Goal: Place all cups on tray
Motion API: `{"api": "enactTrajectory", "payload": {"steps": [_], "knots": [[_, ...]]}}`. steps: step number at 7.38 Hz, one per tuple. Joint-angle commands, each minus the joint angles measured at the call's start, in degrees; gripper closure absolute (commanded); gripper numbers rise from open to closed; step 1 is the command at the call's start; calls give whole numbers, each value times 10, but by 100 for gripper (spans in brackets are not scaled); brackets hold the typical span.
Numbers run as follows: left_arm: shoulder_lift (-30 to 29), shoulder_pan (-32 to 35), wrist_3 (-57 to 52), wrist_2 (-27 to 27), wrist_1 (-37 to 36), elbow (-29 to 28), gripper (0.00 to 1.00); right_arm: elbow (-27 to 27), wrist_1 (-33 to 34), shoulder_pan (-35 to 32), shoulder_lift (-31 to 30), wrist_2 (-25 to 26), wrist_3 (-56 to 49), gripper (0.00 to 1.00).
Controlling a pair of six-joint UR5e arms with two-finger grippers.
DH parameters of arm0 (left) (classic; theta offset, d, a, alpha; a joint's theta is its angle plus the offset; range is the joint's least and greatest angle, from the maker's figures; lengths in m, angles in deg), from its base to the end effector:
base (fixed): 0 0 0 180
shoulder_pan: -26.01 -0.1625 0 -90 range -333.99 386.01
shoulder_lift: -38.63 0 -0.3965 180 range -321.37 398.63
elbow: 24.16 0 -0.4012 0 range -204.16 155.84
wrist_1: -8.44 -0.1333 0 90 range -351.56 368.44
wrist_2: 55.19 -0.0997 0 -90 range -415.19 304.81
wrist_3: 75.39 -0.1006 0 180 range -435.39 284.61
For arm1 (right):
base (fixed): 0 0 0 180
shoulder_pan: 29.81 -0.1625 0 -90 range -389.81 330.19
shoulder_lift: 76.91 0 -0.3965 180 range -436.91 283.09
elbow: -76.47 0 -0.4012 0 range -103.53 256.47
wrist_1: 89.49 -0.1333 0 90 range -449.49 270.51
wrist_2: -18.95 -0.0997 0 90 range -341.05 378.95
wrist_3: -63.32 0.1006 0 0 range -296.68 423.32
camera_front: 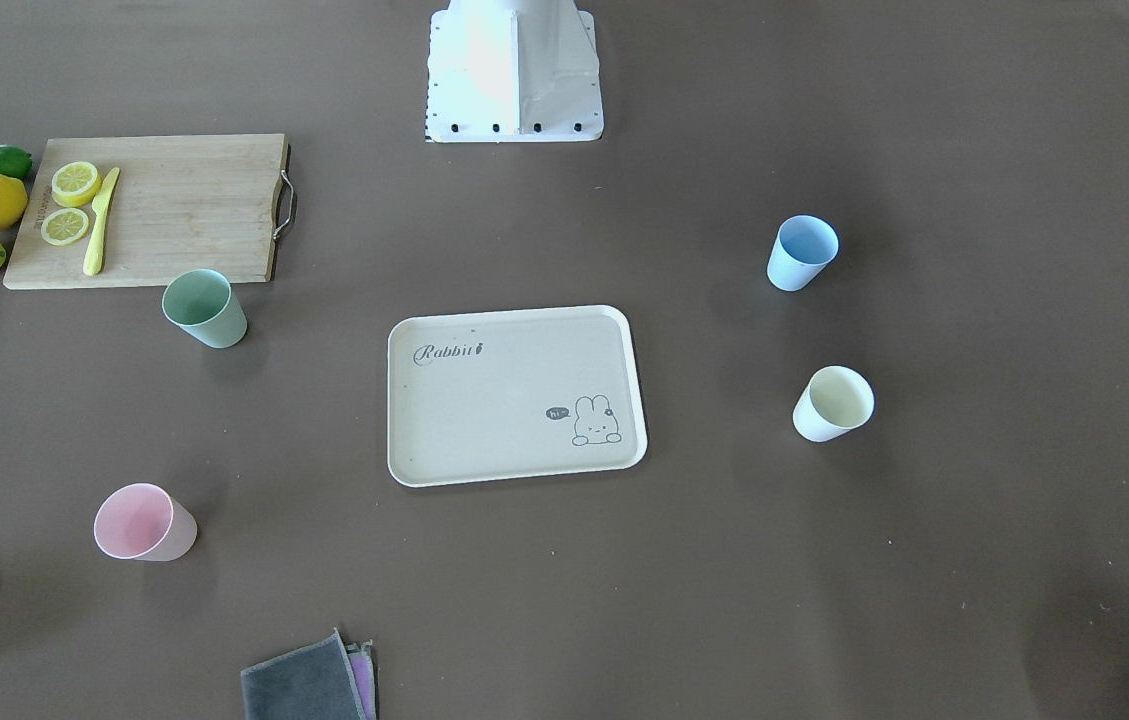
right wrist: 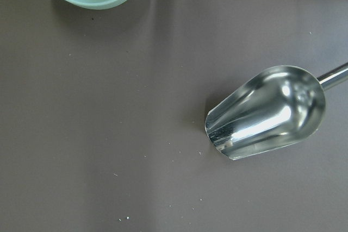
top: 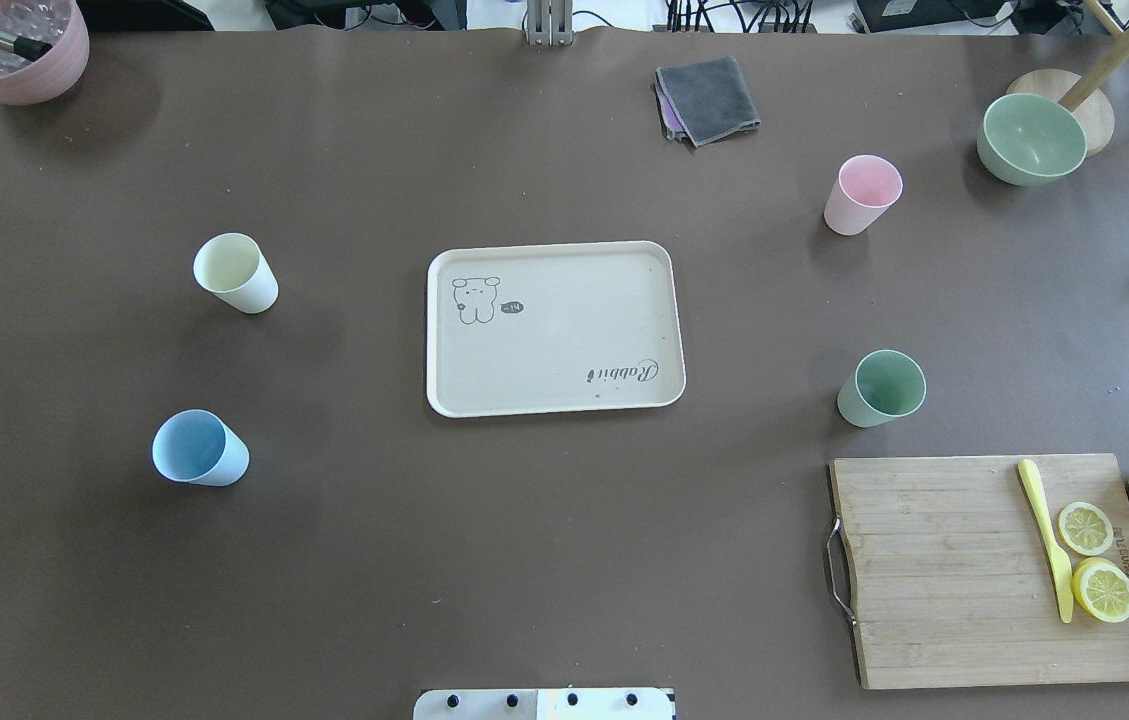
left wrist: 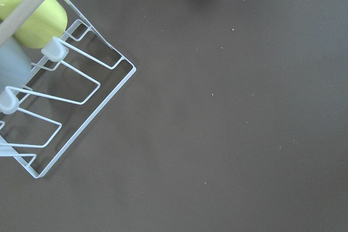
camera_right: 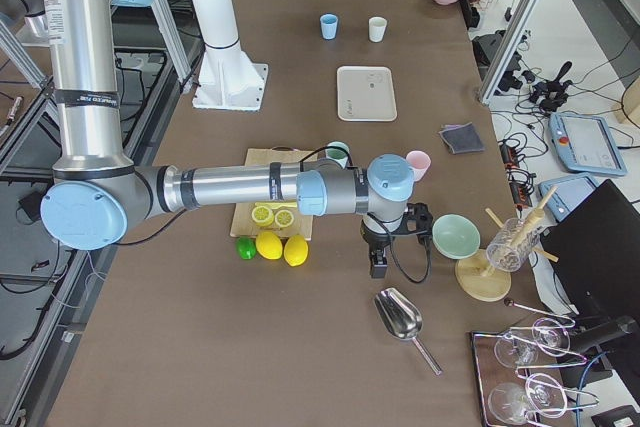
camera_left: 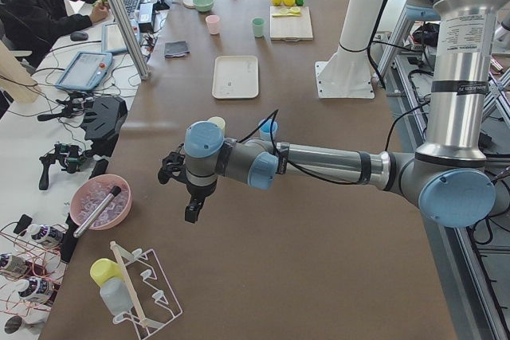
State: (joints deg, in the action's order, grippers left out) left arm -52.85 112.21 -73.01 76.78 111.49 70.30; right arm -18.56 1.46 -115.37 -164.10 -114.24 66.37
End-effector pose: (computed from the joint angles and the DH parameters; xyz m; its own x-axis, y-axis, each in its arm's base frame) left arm -0.0309 -0.5311 0.5556 0.7294 0.2270 -0.6453 -0.0324 0.9537 0.2989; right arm 0.0236 -0.5281 0.5647 0.7236 -0.0854 0.6849 0.0384 0.9958 0.0836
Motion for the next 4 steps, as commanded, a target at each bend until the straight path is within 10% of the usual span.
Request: {"api": "enactTrajectory", "payload": {"steps": [1,4], "knots": [[-15,-64,90,4,55,19,2,-4,-1,7,9,-17,22,0],[-62,-117,177,10,83,23,2,-28,-3,39,16,-33,80,0]]}}
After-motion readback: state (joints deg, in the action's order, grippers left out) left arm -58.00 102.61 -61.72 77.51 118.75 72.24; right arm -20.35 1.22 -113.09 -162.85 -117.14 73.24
